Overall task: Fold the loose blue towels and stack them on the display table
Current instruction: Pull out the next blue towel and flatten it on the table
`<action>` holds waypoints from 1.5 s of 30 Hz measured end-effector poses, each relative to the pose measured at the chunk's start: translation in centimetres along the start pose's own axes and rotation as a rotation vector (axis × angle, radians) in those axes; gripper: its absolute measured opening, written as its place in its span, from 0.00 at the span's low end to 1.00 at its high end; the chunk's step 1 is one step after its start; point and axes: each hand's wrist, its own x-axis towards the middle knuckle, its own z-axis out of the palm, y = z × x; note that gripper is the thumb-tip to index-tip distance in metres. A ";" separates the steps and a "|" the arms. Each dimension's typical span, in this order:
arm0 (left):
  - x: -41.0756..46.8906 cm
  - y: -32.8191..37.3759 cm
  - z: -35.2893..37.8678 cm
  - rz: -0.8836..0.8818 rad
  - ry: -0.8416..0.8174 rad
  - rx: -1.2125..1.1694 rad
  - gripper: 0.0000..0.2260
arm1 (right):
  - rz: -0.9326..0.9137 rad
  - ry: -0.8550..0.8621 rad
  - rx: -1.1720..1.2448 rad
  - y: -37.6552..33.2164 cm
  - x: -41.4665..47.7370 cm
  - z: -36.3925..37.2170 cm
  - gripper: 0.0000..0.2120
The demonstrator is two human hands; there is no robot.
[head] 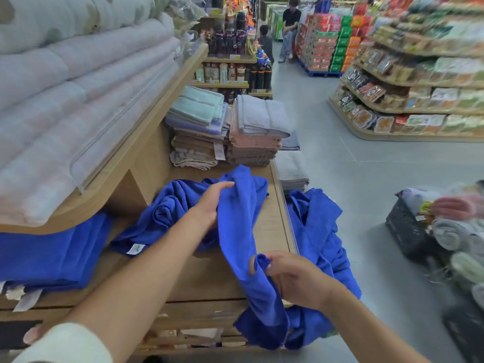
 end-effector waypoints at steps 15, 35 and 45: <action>-3.5 2.7 -7.1 0.224 -0.066 -0.223 0.13 | 0.023 0.099 0.106 -0.8 1.1 -1.0 0.03; -3.5 -3.5 -13.8 0.235 0.636 0.849 0.11 | -0.075 0.287 -0.433 3.8 7.7 0.6 0.16; -3.0 -2.0 -13.5 0.462 0.716 0.944 0.07 | -0.268 0.199 -0.519 0.8 5.8 0.4 0.09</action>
